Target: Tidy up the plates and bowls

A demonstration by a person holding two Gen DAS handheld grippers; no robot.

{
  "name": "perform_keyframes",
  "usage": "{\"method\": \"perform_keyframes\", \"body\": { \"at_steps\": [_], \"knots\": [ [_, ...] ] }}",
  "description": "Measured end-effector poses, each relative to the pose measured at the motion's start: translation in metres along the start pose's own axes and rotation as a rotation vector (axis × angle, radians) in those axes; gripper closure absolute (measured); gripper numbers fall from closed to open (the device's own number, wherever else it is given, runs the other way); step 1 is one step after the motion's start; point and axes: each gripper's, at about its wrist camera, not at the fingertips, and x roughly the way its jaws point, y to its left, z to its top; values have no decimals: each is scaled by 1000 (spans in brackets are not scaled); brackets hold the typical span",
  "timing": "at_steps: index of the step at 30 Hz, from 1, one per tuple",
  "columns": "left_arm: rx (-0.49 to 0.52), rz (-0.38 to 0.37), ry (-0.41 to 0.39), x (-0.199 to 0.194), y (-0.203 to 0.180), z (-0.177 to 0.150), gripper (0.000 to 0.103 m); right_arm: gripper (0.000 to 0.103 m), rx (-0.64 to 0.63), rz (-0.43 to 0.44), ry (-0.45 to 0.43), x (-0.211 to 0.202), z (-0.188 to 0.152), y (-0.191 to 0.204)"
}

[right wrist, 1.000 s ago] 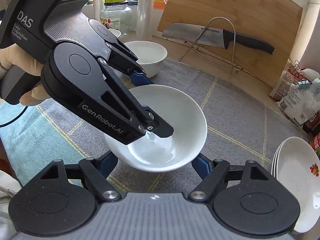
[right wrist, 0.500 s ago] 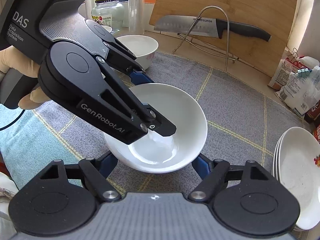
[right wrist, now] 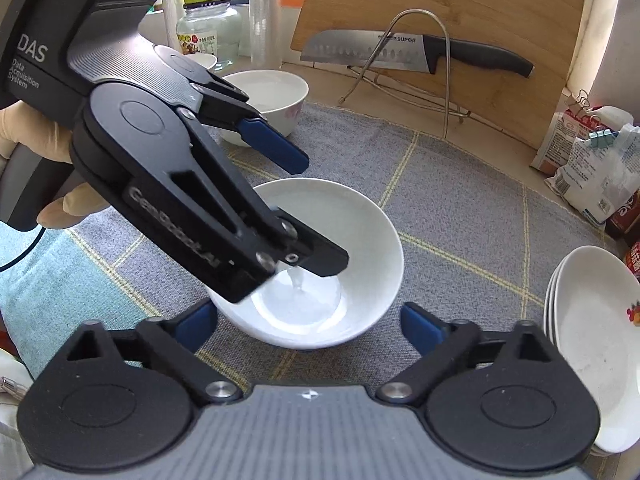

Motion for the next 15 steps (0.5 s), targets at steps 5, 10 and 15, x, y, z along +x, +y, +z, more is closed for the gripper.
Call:
{"method": "perform_keyframes", "body": {
  "at_steps": [5, 10, 15],
  "knots": [
    [-48, 63, -93, -29, 6, -5, 6, 0, 48, 2, 1, -13, -2, -8],
    [-115, 199, -178, -58, 13, -16, 3, 0, 60, 1, -9, -25, 1, -12],
    [-176, 403, -200, -71, 23, -34, 3, 0, 75, -12, -16, -26, 16, -17]
  ]
}}
